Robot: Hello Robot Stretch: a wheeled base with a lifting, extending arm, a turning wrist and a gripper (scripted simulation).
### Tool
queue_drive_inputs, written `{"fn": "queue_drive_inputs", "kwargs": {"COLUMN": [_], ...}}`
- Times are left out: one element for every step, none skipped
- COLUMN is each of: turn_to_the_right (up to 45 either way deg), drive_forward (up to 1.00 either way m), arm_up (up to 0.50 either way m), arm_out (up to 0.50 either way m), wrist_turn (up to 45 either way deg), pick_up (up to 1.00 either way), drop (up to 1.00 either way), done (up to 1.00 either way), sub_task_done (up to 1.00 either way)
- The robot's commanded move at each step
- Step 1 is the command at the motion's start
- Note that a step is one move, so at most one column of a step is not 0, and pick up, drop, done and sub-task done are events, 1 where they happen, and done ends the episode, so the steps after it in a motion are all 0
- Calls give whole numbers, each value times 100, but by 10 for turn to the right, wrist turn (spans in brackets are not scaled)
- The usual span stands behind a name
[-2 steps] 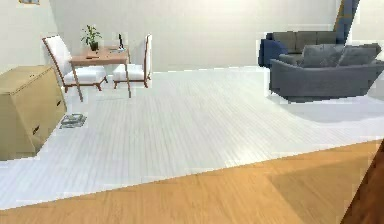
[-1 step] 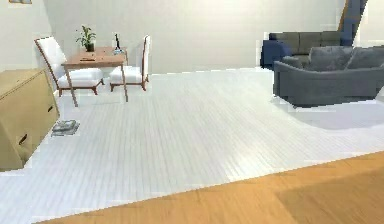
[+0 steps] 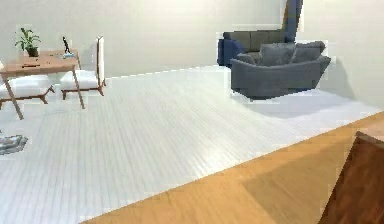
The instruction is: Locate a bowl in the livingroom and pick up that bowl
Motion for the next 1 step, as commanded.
{"fn": "queue_drive_inputs", "kwargs": {"turn_to_the_right": [0], "drive_forward": [100], "arm_up": [0], "arm_out": [0], "wrist_turn": [0], "pick_up": [0], "drop": [0], "done": [0], "sub_task_done": [0]}}
